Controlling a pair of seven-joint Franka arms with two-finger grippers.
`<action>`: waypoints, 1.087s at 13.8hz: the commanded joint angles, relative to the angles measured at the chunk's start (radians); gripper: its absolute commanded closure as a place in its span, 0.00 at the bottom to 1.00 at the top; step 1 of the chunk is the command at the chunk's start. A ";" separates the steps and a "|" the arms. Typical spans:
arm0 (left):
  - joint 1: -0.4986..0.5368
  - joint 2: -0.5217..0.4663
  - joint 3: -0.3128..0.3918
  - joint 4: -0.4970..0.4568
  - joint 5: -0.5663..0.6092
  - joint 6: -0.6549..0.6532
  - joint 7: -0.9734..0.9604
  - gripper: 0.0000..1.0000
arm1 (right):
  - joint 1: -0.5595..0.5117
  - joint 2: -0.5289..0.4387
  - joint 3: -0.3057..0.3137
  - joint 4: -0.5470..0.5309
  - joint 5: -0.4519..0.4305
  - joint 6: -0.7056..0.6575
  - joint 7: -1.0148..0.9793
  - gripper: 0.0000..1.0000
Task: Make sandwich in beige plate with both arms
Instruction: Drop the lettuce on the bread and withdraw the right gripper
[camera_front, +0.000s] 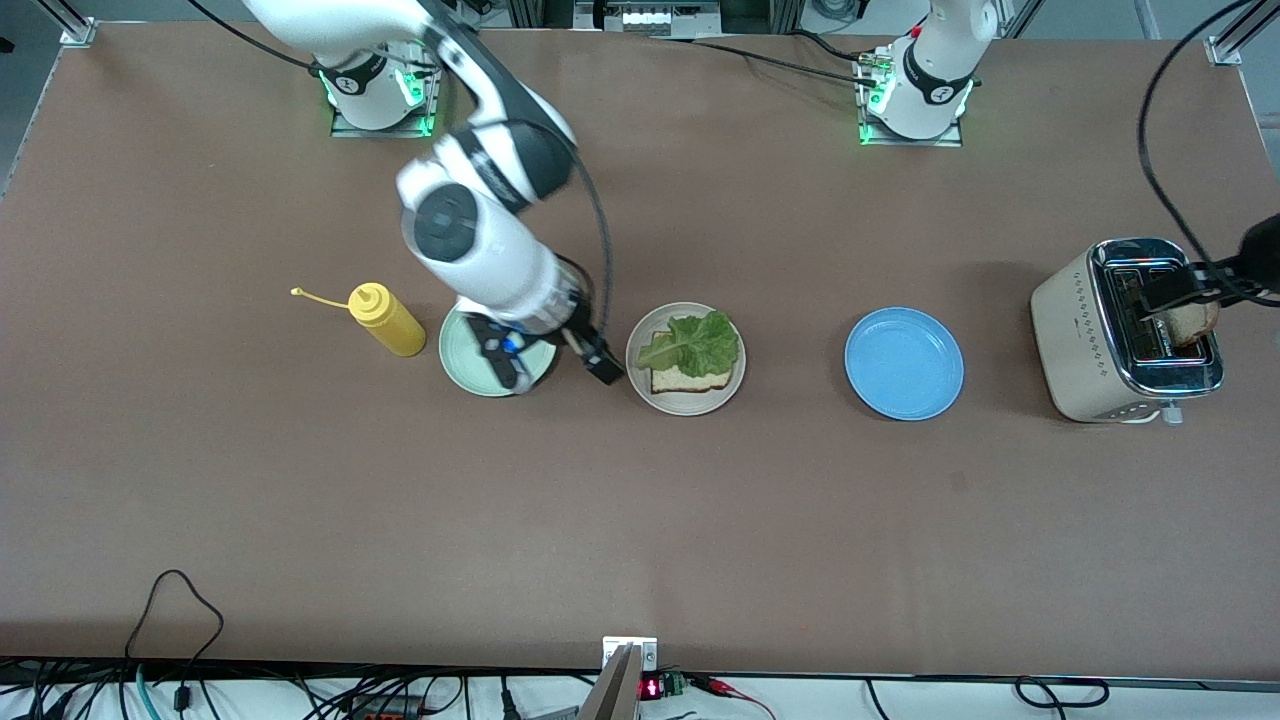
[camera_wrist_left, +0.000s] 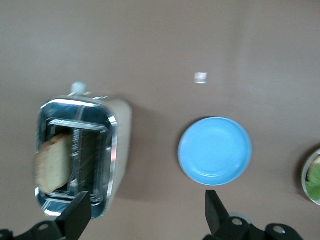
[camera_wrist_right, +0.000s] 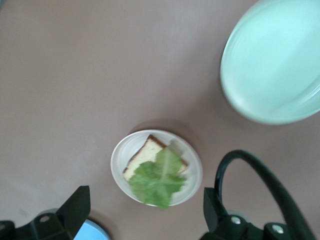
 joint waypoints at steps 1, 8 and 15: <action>0.128 0.109 -0.005 0.030 -0.010 -0.008 0.044 0.00 | -0.100 -0.144 0.007 -0.064 -0.002 -0.153 -0.274 0.00; 0.270 0.281 -0.005 0.030 -0.010 -0.003 0.228 0.00 | -0.323 -0.349 -0.079 -0.119 -0.069 -0.405 -0.943 0.00; 0.313 0.314 -0.005 0.021 -0.013 -0.043 0.242 0.83 | -0.401 -0.398 -0.158 -0.156 -0.179 -0.418 -1.341 0.00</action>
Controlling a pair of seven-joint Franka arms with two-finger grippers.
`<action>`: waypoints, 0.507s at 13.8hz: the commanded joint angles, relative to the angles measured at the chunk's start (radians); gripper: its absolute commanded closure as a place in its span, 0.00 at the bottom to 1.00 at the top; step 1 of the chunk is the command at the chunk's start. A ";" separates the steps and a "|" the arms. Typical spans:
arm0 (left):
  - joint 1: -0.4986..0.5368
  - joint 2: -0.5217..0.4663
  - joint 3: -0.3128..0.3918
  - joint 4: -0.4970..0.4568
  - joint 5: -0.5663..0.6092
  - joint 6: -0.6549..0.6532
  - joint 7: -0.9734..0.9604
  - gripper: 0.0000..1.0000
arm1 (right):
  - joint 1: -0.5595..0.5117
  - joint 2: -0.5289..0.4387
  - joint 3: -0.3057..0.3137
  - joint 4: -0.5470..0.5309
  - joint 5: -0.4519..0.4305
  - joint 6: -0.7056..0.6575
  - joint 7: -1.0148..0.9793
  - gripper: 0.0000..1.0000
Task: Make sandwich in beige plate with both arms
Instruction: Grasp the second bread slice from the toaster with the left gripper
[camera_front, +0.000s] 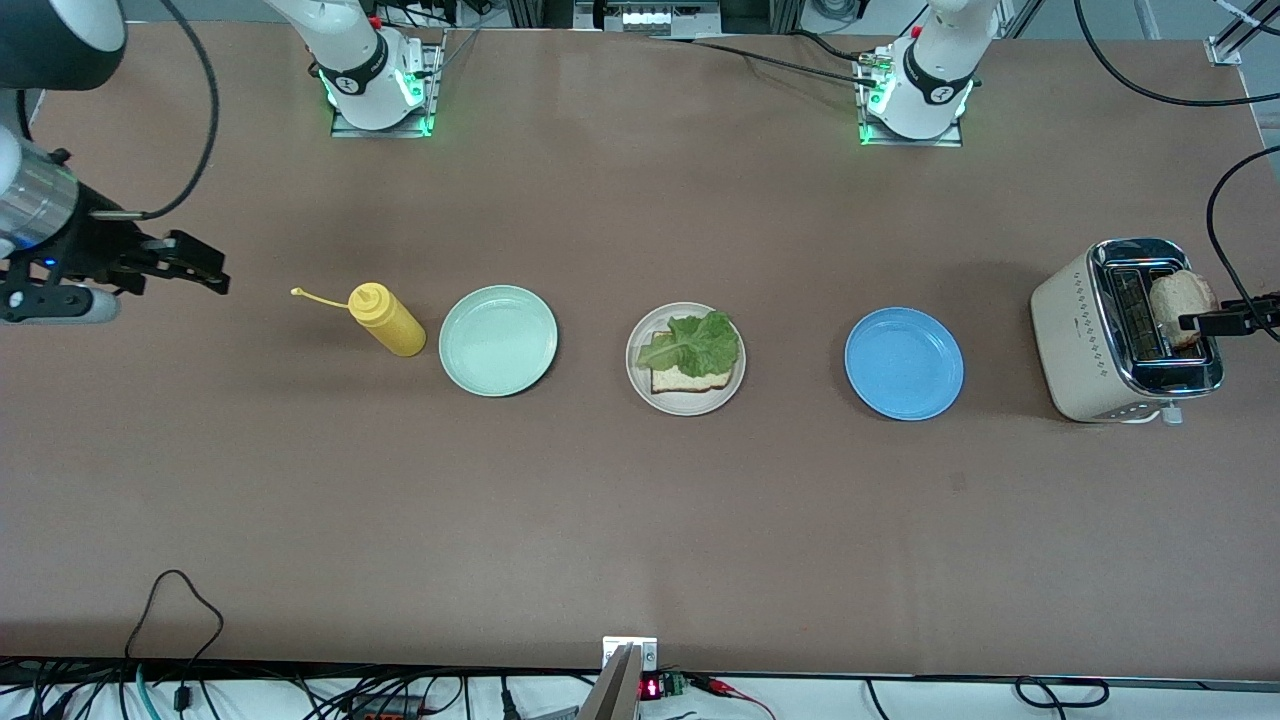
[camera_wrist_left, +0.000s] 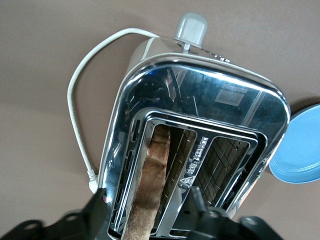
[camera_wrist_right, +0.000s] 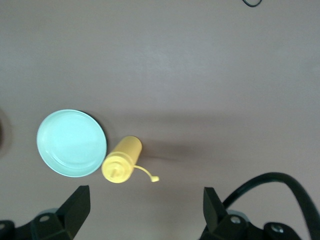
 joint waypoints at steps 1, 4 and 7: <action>0.009 0.006 -0.011 0.019 -0.020 -0.079 0.019 0.94 | -0.010 -0.019 0.012 -0.034 -0.051 -0.001 -0.022 0.00; 0.012 0.012 -0.011 0.016 -0.020 -0.102 0.020 0.99 | -0.013 0.001 0.014 -0.034 -0.067 -0.004 -0.020 0.00; 0.009 -0.006 -0.016 0.040 -0.014 -0.146 0.016 1.00 | -0.018 0.010 0.014 -0.032 -0.065 -0.004 -0.016 0.00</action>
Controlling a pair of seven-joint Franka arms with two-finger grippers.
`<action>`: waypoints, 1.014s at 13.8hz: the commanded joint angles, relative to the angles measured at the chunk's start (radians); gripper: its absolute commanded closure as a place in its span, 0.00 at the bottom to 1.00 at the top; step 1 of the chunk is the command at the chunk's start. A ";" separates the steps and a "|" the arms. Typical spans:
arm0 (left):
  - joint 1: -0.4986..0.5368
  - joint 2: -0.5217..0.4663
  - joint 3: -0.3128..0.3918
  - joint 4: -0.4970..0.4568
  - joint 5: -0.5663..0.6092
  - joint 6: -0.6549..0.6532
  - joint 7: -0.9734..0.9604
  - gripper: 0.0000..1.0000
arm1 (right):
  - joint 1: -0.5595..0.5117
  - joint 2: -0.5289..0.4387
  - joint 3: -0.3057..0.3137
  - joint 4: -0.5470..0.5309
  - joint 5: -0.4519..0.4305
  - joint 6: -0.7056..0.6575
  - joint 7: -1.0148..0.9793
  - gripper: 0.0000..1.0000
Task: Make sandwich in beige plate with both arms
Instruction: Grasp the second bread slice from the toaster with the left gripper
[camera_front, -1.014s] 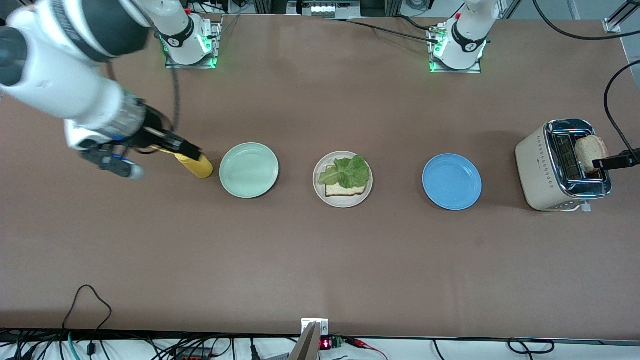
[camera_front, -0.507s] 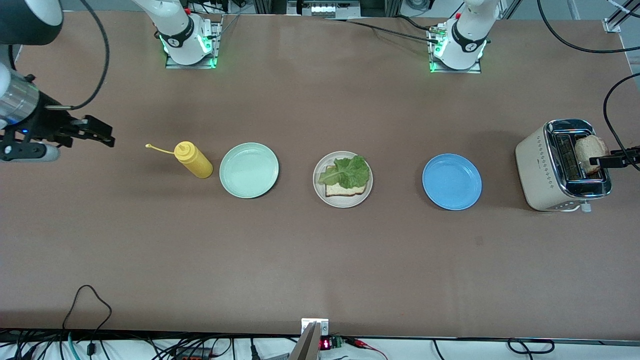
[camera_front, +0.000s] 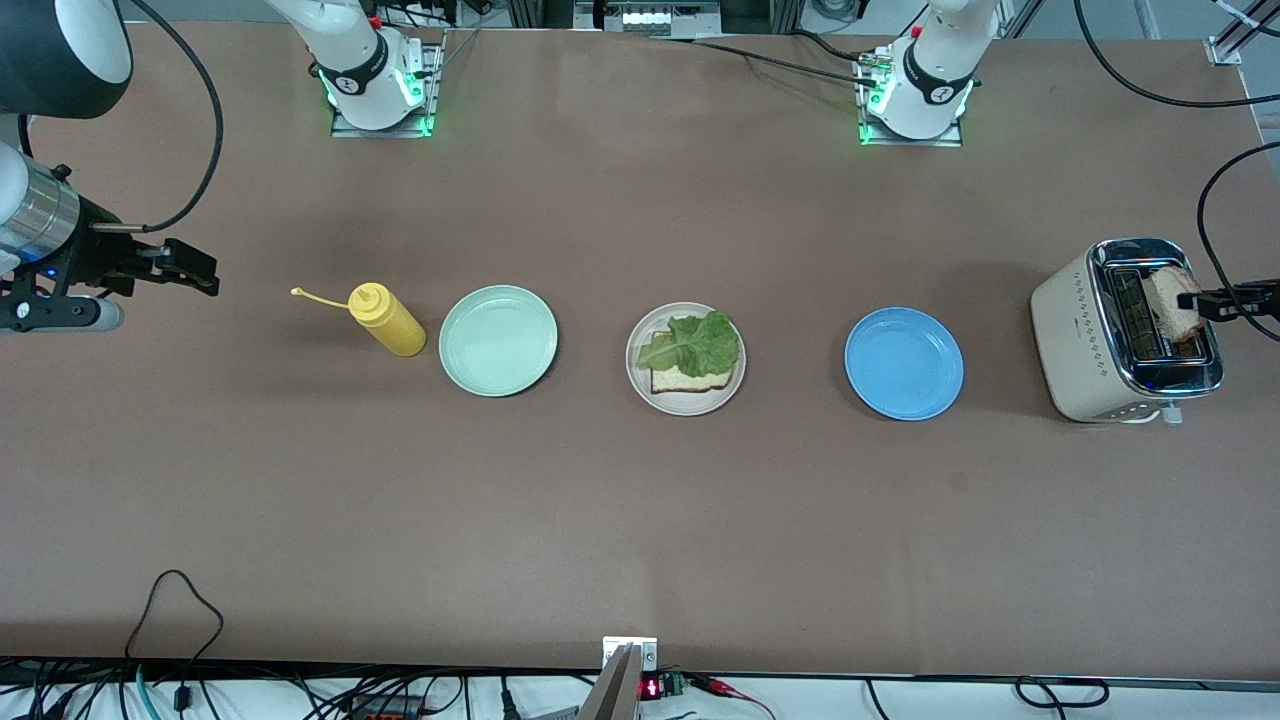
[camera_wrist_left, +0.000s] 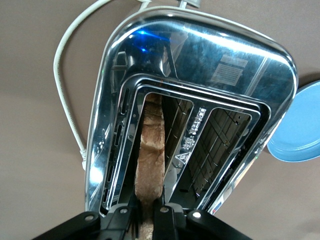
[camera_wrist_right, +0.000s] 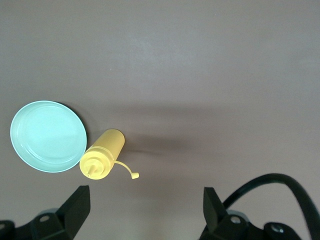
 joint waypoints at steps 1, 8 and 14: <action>0.007 -0.020 -0.018 0.085 -0.017 -0.100 0.019 1.00 | -0.009 0.000 0.009 -0.003 -0.013 -0.002 -0.007 0.00; -0.192 -0.027 -0.084 0.412 -0.032 -0.528 0.033 0.99 | -0.081 0.017 0.008 0.005 0.014 0.011 -0.027 0.00; -0.312 -0.031 -0.234 0.207 -0.453 -0.300 -0.213 1.00 | -0.102 0.007 0.009 0.005 0.023 0.030 -0.009 0.00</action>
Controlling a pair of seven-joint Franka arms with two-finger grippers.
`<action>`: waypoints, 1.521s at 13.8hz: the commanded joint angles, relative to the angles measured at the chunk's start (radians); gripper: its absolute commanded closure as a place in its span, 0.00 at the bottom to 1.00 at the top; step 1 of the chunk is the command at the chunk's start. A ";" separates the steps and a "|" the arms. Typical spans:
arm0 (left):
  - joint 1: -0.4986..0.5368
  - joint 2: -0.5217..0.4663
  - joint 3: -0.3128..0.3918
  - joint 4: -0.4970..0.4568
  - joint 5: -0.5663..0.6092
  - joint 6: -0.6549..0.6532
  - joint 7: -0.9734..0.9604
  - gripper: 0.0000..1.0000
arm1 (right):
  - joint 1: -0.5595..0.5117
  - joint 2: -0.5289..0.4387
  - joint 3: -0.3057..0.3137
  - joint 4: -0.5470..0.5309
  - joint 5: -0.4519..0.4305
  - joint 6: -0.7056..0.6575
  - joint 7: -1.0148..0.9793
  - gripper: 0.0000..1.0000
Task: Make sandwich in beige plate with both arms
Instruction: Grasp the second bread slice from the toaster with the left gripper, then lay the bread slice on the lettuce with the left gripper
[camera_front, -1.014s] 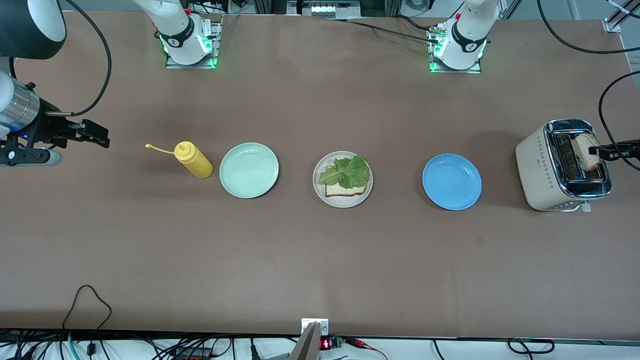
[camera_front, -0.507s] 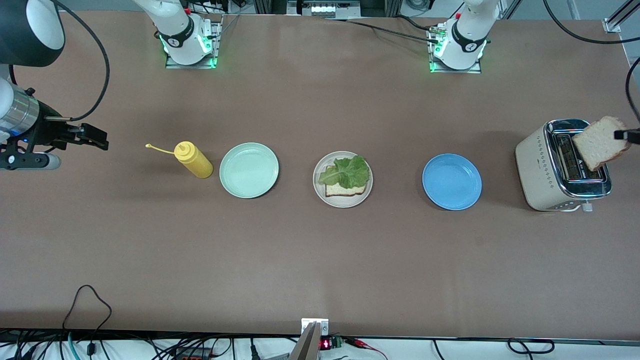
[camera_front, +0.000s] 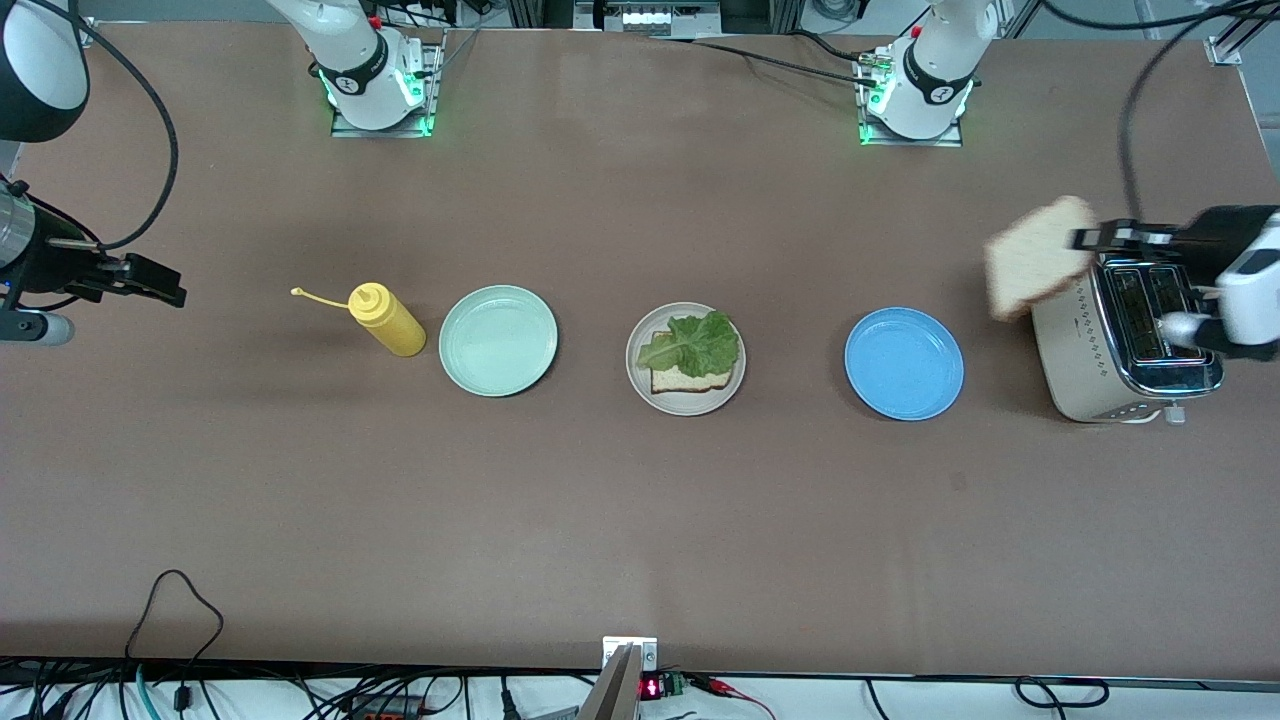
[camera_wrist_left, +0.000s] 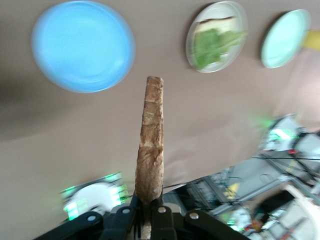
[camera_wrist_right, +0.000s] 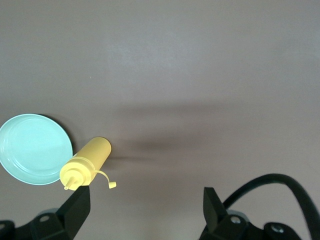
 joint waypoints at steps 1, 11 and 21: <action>-0.079 0.013 -0.020 -0.152 -0.082 0.195 -0.026 1.00 | -0.020 -0.009 0.014 0.002 0.018 0.006 -0.006 0.00; -0.297 0.231 -0.023 -0.339 -0.354 0.623 0.108 1.00 | -0.017 -0.007 0.017 0.004 0.038 0.005 -0.006 0.00; -0.369 0.311 -0.023 -0.344 -0.496 0.795 0.179 1.00 | -0.012 0.010 0.024 0.013 0.038 -0.009 -0.038 0.00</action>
